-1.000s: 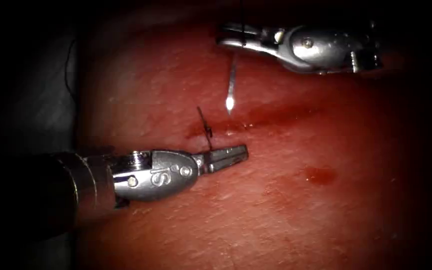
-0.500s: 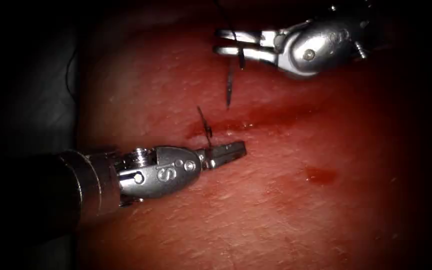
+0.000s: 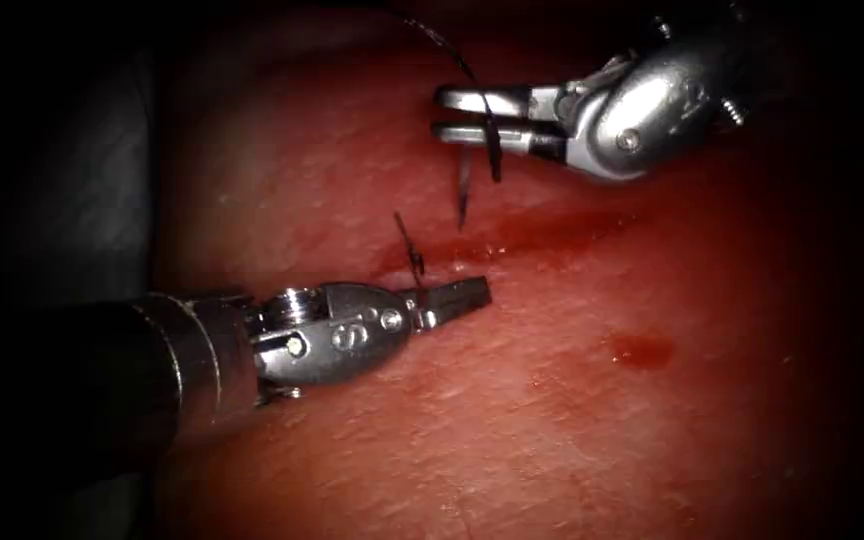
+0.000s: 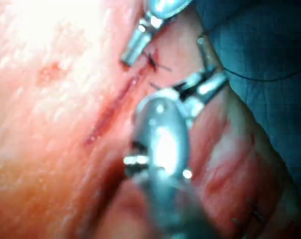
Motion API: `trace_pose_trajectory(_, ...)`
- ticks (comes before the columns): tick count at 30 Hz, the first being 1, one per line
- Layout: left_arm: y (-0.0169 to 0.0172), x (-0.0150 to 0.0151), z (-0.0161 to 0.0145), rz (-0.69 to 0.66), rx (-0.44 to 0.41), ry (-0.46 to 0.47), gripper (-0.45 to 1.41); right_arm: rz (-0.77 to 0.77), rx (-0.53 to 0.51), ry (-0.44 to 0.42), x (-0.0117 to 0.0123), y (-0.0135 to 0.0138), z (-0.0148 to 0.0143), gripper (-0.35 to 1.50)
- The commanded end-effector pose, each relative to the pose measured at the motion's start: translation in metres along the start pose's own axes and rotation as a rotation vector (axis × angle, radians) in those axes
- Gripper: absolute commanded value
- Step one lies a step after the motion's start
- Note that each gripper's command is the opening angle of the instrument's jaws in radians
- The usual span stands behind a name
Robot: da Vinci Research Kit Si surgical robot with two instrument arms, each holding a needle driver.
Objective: Wound Closure
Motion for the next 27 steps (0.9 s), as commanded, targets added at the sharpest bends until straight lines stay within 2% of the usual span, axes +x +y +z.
trace_pose_trajectory(1, 0.0005, -0.0007, 0.0009, -0.003, -0.004, -0.008, -0.45, 0.001, 0.001, 0.001, -0.0007, -0.0008, 0.0006, -0.35)
trace_pose_trajectory(8, 0.0011, -0.0025, 0.0016, 0.002, -0.010, -0.044, -0.45, -0.032, -0.001, 0.001, -0.0010, -0.0010, 0.0007, -0.35)
trace_pose_trajectory(27, 0.0014, -0.0023, 0.0008, 0.002, -0.032, -0.036, -0.45, -0.095, 0.018, -0.004, -0.0023, -0.0024, 0.0009, -0.35)
